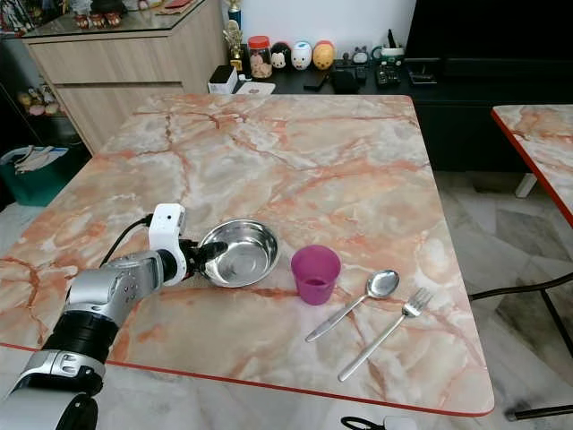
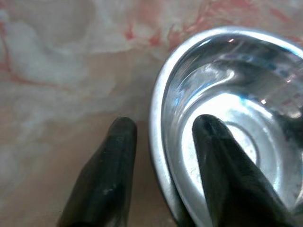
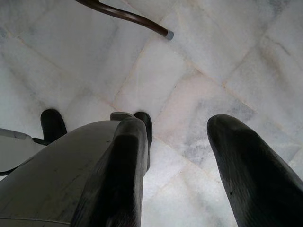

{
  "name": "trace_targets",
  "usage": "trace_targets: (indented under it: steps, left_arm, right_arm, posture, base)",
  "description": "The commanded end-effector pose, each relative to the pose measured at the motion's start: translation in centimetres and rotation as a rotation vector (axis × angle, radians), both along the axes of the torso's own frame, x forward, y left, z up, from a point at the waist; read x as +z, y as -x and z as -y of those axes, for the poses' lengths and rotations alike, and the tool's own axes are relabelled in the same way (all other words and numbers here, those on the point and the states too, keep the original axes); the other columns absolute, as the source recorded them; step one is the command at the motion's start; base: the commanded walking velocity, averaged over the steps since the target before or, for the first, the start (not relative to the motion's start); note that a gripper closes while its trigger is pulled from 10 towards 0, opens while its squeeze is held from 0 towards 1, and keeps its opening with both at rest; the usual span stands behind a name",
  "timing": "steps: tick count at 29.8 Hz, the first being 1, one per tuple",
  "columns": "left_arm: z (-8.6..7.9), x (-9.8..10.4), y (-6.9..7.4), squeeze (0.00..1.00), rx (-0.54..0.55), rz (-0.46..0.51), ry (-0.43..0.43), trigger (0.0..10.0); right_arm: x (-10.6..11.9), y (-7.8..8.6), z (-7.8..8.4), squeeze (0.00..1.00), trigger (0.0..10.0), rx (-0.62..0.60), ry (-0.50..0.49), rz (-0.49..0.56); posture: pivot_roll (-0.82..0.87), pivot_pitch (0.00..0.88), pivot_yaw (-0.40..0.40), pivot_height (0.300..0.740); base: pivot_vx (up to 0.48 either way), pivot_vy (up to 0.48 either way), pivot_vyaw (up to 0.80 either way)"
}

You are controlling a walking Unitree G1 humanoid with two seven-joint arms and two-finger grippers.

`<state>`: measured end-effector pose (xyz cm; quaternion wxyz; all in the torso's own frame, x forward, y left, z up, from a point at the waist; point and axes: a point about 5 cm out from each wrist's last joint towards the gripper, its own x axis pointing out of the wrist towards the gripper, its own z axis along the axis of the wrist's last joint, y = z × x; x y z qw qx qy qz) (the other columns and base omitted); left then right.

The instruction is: Setting the table

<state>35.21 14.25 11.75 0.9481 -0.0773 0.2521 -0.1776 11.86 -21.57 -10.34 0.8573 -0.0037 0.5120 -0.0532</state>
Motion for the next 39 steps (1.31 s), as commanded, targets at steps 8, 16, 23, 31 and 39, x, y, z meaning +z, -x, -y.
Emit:
trace_targets:
  steps: [8,16,23,31,39]
  left_arm:
    - [-0.8,0.4,-0.3,0.0,0.012,0.012,-0.021,0.0]
    - [-0.8,0.4,-0.3,0.0,0.009,0.012,-0.024,0.0]
    - [-0.8,0.4,-0.3,0.0,0.003,0.015,-0.041,0.0]
    - [-0.9,0.3,-0.2,0.0,0.003,0.013,-0.039,0.0]
    - [-2.1,0.4,0.8,0.0,0.138,0.102,0.184,0.5]
  right_arm:
    - [-0.2,0.4,-0.2,0.0,10.0,0.004,-0.01,-0.017]
    - [-0.2,0.4,-0.2,0.0,10.0,0.002,-0.011,-0.016]
    - [-0.2,0.4,-0.1,0.0,10.0,0.0,-0.012,-0.015]
    - [-0.2,0.4,-0.2,0.0,10.0,-0.002,-0.011,-0.015]
    - [-0.2,0.6,-0.1,0.0,10.0,-0.001,-0.001,-0.015]
  posture:
    - [-0.06,0.0,0.069,0.732]
    - [-0.06,0.0,0.068,0.732]
    - [-0.06,0.0,0.068,0.732]
    - [-0.06,0.0,0.069,0.732]
    - [-0.07,0.0,0.069,0.732]
  base:
    - [0.0,0.0,0.0]
    - [0.0,0.0,0.0]
    - [0.0,0.0,0.0]
    - [0.0,0.0,0.0]
    - [0.0,0.0,0.0]
